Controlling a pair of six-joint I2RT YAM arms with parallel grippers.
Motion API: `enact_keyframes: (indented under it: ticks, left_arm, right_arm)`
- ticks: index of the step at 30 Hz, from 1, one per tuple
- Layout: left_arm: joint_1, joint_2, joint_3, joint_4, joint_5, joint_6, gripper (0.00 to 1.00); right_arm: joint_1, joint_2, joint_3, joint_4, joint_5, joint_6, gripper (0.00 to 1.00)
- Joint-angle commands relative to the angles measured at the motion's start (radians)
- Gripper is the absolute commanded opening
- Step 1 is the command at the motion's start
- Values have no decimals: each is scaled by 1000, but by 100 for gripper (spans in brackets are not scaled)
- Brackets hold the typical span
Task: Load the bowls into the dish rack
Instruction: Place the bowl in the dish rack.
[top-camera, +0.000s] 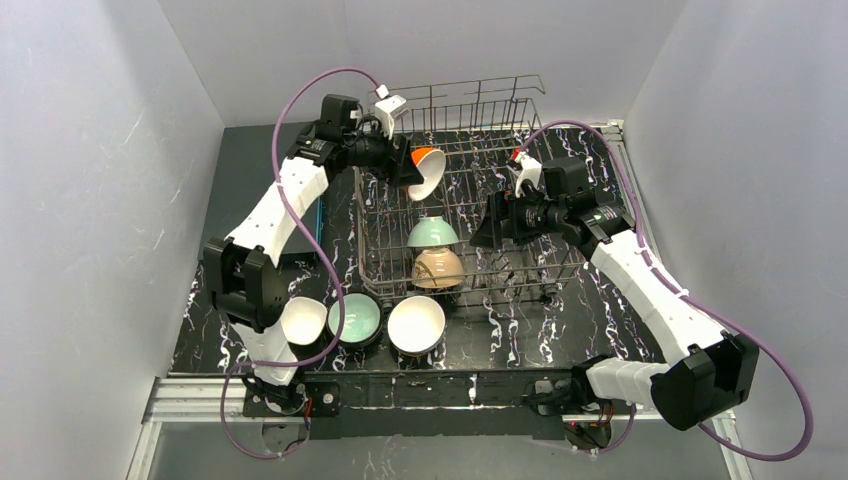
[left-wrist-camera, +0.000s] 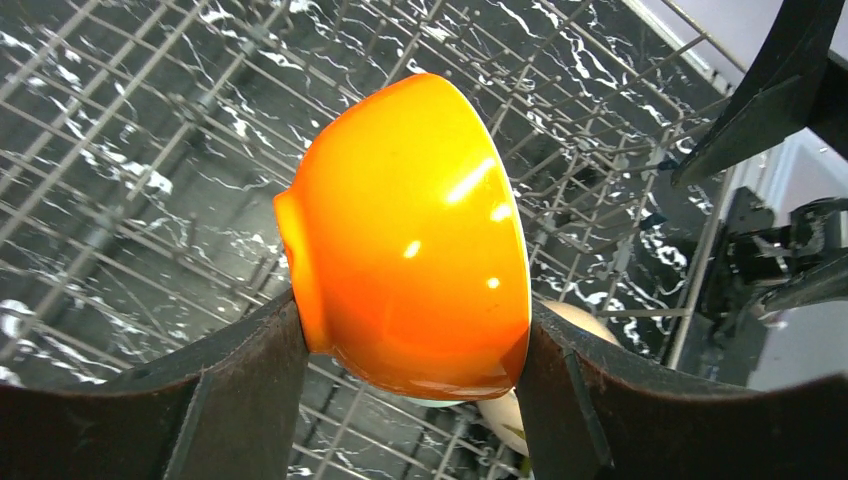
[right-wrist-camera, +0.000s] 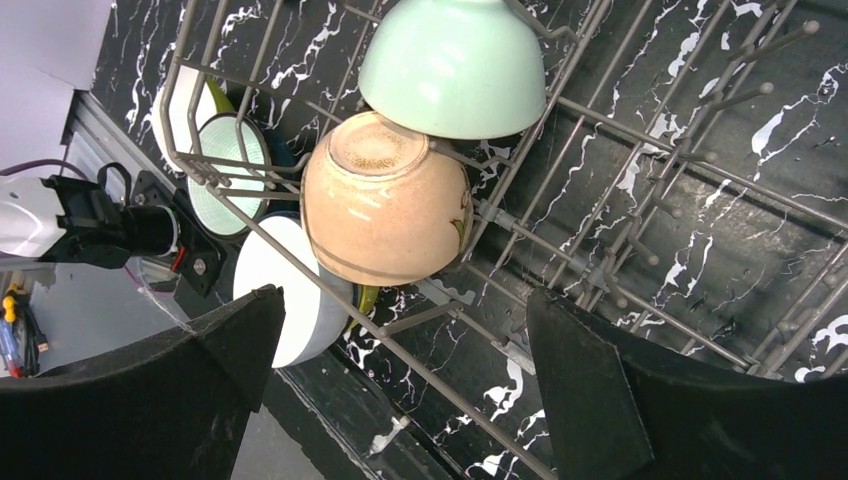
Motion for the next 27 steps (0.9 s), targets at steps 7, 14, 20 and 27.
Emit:
enact_keyframes:
  ticks: [7,14,20,27]
  left_arm:
    - [3,0,160,-111,43,307,6]
    - [-16,18,174,-185,33,470,5]
    - [-42,45,193,-231,17,524,5]
    - [-73,83,221,-259,-48,561,5]
  right_arm:
    - [-4,-18,24,-20,16,-35,99]
    - [-5,-16,25,-27,20,-43,99]
    - [-4,-12,23,-28,22,-46,99]
    - [-5,-8,26,-31,21,-51,99]
